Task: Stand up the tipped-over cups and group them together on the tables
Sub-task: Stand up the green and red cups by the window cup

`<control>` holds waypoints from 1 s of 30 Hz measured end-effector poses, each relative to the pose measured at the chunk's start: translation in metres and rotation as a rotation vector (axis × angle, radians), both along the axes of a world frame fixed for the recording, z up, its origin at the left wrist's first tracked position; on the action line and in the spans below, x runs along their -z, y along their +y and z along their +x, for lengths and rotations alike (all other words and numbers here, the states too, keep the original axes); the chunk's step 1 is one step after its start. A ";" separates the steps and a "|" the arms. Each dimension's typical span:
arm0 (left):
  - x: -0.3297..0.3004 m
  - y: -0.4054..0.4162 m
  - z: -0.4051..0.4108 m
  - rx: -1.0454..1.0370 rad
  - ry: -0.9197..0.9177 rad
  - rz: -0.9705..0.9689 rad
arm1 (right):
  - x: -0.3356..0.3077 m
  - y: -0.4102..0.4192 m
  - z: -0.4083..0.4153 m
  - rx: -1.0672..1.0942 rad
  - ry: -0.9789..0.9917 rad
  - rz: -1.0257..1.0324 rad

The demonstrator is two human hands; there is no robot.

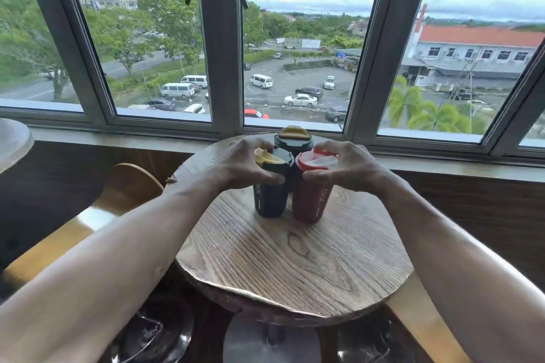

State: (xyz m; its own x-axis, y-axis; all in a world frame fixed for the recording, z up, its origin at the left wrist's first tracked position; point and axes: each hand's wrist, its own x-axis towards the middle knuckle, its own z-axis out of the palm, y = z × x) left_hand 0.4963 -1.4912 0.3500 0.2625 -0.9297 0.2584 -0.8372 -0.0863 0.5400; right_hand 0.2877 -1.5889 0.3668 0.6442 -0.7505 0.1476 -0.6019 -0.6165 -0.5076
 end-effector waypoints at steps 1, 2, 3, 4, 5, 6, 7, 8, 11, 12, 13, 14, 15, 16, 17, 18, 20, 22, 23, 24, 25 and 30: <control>-0.001 -0.002 0.001 0.000 0.007 0.001 | 0.001 -0.002 0.001 -0.001 -0.010 0.000; -0.001 -0.003 0.001 -0.001 0.011 0.003 | 0.001 -0.005 0.002 -0.001 -0.022 0.003; -0.001 -0.004 0.002 0.001 0.015 0.008 | 0.002 -0.007 0.003 -0.002 -0.028 0.007; -0.001 -0.006 0.003 0.002 0.019 0.015 | 0.002 -0.009 0.004 -0.004 -0.028 0.012; 0.000 -0.007 0.003 0.003 0.023 0.022 | 0.003 -0.012 0.004 -0.005 -0.025 0.013; 0.000 -0.008 0.005 0.002 0.028 0.029 | 0.004 -0.015 0.005 -0.007 -0.019 0.015; 0.001 -0.009 0.006 0.003 0.036 0.035 | 0.004 -0.017 0.005 -0.010 -0.012 0.018; 0.001 -0.010 0.007 0.004 0.047 0.037 | 0.004 -0.019 0.006 -0.014 -0.008 0.023; 0.000 -0.011 0.008 0.009 0.067 0.041 | 0.005 -0.025 0.008 -0.021 -0.002 0.029; 0.000 -0.011 0.009 0.008 0.069 0.039 | 0.005 -0.026 0.008 -0.023 0.000 0.029; 0.001 -0.012 0.009 0.007 0.070 0.039 | 0.005 -0.027 0.009 -0.026 0.000 0.032; 0.002 -0.013 0.010 0.006 0.067 0.038 | 0.006 -0.028 0.009 -0.031 0.000 0.035; 0.003 -0.013 0.010 0.005 0.061 0.036 | 0.006 -0.029 0.009 -0.039 0.004 0.036; 0.004 -0.013 0.011 0.004 0.057 0.036 | 0.006 -0.030 0.009 -0.047 0.013 0.035; 0.004 -0.014 0.011 0.004 0.057 0.036 | 0.006 -0.030 0.009 -0.057 0.025 0.031; 0.004 -0.014 0.011 0.004 0.063 0.039 | 0.006 -0.031 0.009 -0.065 0.036 0.027; 0.004 -0.014 0.012 0.017 0.071 0.057 | 0.007 -0.031 0.010 -0.069 0.055 0.016; 0.003 -0.015 0.013 0.032 0.071 0.083 | 0.008 -0.031 0.009 -0.064 0.068 0.010; 0.003 -0.014 0.013 0.037 0.069 0.098 | 0.009 -0.031 0.009 -0.065 0.068 0.009; 0.002 -0.014 0.013 0.042 0.071 0.111 | 0.010 -0.030 0.009 -0.069 0.066 0.010; 0.002 -0.014 0.013 0.045 0.071 0.118 | 0.011 -0.029 0.008 -0.071 0.062 0.009; -0.001 -0.011 0.009 0.055 0.055 0.121 | 0.010 -0.025 0.007 -0.040 0.048 -0.014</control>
